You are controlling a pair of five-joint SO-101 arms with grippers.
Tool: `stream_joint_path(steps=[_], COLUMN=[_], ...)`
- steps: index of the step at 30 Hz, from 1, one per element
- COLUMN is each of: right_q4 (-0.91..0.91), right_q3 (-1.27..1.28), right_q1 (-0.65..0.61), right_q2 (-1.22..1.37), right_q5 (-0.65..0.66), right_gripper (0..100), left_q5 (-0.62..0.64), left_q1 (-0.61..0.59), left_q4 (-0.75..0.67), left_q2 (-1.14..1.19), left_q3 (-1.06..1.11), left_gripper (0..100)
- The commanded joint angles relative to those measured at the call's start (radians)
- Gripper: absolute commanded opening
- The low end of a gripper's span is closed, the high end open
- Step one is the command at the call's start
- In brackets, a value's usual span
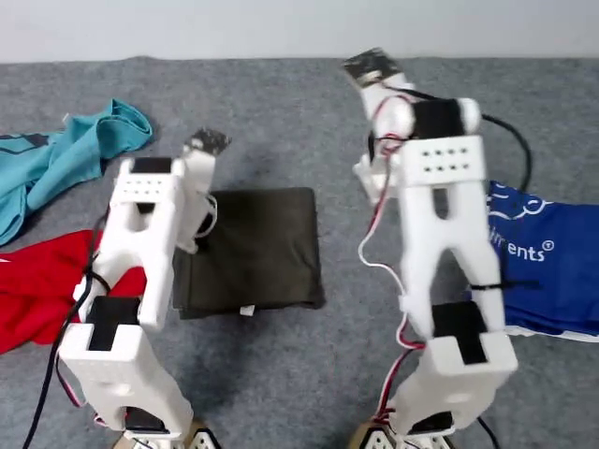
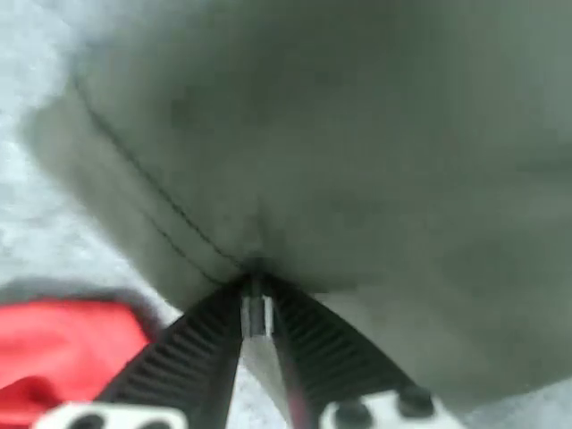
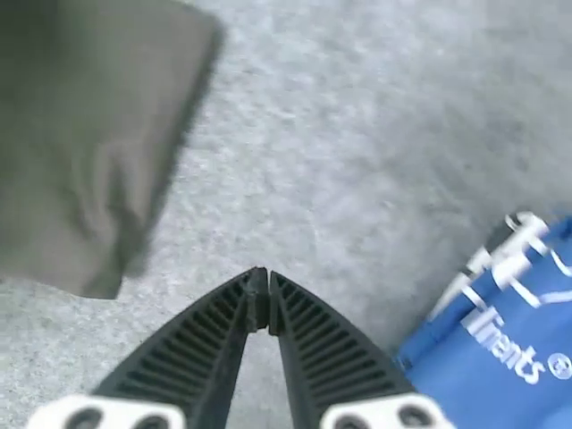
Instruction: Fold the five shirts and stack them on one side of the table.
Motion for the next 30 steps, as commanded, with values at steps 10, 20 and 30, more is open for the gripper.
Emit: stream_joint_path(steps=[10,20,30], right_q4=[0.039,0.042,0.036], right_q3=[0.129,0.155,0.509], right_q1=[0.041,0.036,-0.042], right_q2=[-0.209,-0.292,-0.426], right_q5=[0.005,0.0,-0.146], right_gripper=[0.9,0.9,1.7], left_q5=[0.02,0.02,-0.041], left_q1=[-0.003,-0.078,-0.322], left_q4=[0.094,0.201,0.397], left_q2=[-0.218,-0.344,-0.741], left_q3=[-0.068,-0.042,-0.028], left_gripper=[1,1,1])
